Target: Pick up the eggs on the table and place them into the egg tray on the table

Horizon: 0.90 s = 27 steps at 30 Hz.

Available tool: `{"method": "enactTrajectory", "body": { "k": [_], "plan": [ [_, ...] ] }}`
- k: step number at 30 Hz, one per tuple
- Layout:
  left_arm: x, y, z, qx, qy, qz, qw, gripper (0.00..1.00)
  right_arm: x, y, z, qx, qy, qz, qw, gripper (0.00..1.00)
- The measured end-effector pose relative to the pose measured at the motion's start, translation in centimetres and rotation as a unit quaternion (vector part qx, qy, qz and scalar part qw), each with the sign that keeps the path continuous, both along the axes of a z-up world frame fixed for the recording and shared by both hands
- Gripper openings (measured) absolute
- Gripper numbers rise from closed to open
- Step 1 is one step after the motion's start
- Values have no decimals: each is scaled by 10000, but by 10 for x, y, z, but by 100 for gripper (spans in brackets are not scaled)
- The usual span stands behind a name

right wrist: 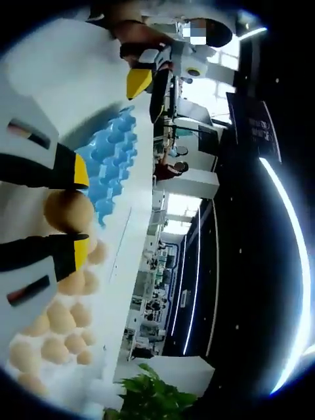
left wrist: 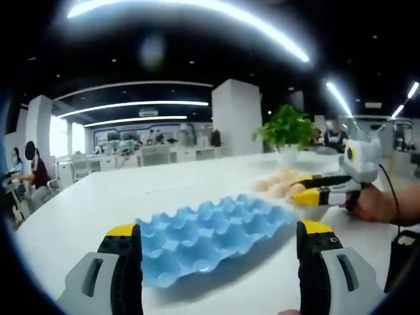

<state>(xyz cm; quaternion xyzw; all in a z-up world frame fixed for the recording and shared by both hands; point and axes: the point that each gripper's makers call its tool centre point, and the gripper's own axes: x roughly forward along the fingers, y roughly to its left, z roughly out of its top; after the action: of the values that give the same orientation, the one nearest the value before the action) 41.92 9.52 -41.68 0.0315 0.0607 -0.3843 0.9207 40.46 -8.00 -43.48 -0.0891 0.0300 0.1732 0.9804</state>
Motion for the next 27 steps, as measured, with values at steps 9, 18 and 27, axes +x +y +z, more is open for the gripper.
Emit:
{"method": "enactTrajectory", "body": {
  "k": [9,18,27],
  "plan": [
    [-9,-10,-6,175,31,-188,9997,100,-1,0,-1,-242,-107,42,9996,29],
    [-11,-13,-13,236,141,-259,9993,100,-5,-7,10,141,-305,60,9994,36],
    [-19,-21,-17,563,-58,-505,9971,100,-15,1,25,346,-614,390,9968,4]
  ]
}}
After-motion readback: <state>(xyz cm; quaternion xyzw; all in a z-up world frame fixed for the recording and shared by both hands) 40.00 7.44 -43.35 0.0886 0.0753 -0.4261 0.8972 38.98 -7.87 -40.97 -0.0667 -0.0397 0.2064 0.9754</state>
